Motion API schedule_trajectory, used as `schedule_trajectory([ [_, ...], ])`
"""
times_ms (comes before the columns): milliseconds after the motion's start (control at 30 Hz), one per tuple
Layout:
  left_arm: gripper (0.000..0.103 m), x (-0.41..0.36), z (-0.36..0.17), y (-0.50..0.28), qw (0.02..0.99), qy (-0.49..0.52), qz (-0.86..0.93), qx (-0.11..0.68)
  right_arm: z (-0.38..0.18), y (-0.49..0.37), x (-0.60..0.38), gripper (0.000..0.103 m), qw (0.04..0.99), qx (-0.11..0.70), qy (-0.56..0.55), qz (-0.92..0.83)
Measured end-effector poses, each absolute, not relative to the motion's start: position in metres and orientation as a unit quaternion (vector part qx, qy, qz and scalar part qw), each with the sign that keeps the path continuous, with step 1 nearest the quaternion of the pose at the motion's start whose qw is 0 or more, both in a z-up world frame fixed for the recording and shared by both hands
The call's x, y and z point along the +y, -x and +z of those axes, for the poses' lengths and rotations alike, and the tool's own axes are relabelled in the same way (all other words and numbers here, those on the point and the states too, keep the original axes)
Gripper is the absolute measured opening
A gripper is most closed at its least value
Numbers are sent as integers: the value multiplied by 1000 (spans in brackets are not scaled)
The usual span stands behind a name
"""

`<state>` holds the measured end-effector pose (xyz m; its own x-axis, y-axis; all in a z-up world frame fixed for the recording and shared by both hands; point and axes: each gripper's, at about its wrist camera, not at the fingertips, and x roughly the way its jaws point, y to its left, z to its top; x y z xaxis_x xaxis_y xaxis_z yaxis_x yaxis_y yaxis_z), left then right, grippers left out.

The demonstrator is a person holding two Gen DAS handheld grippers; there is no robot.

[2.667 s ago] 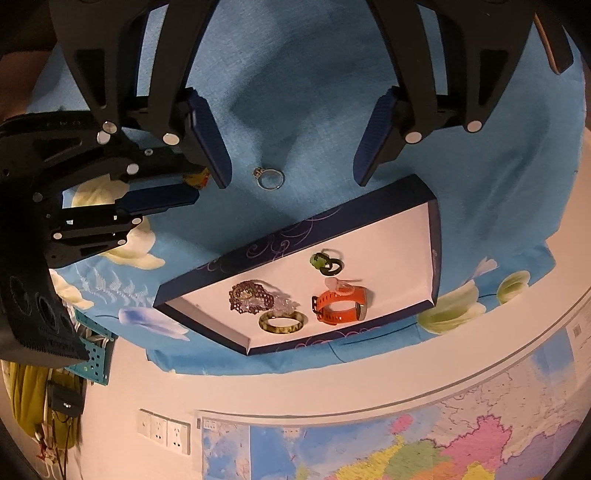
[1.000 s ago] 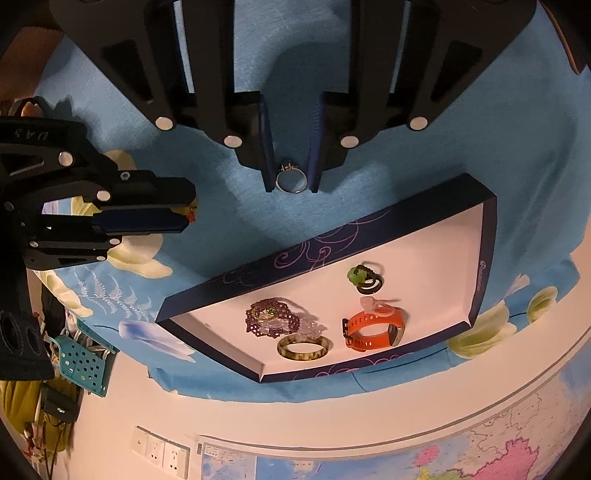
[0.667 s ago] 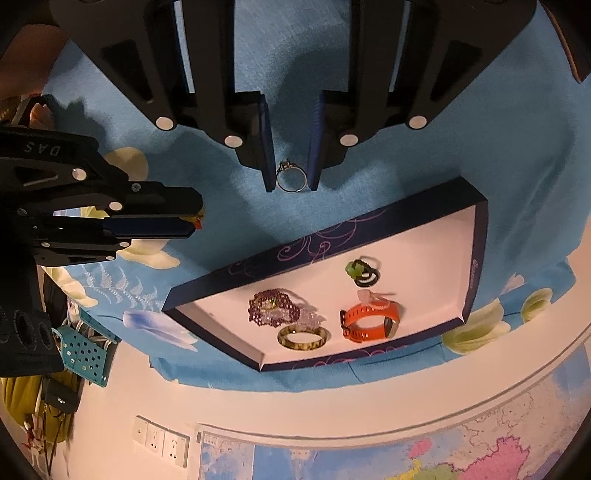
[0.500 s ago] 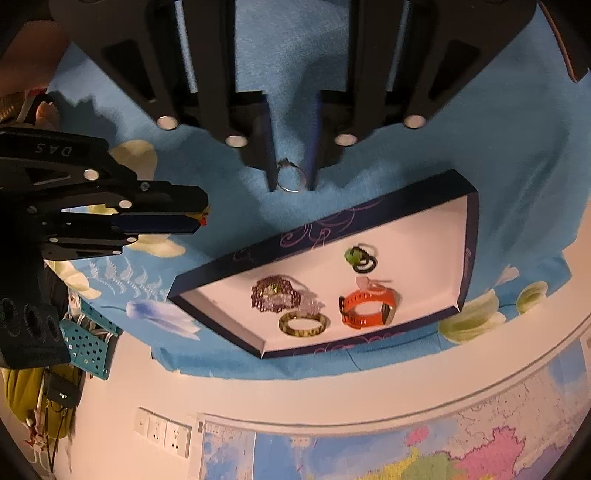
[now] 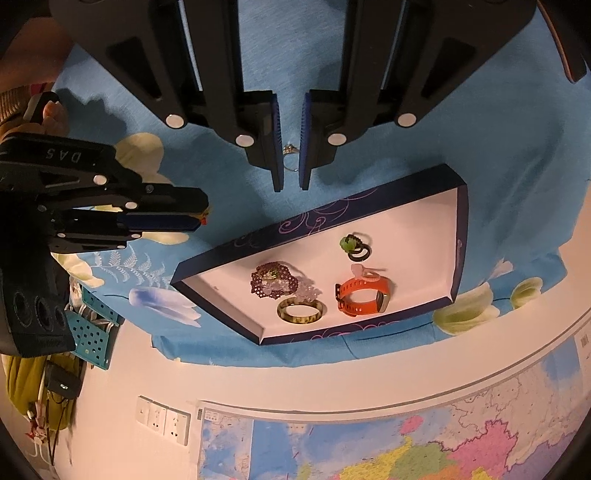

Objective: Organize jewelry

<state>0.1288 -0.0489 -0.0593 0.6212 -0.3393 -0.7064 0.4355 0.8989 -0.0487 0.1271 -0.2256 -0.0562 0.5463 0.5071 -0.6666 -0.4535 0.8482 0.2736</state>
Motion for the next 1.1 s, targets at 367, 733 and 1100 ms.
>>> schedule_trajectory([
  [367, 33, -47, -81, -134, 880, -65, -232, 409, -59, -128, -227, 15, 876, 395, -37, 274],
  [733, 17, -57, -90, -142, 876, -80, -223, 420, -61, -130, -225, 15, 873, 399, -38, 279],
  [1100, 8, -54, -80, -138, 880, -64, -233, 408, -58, -132, -227, 15, 876, 393, -41, 277],
])
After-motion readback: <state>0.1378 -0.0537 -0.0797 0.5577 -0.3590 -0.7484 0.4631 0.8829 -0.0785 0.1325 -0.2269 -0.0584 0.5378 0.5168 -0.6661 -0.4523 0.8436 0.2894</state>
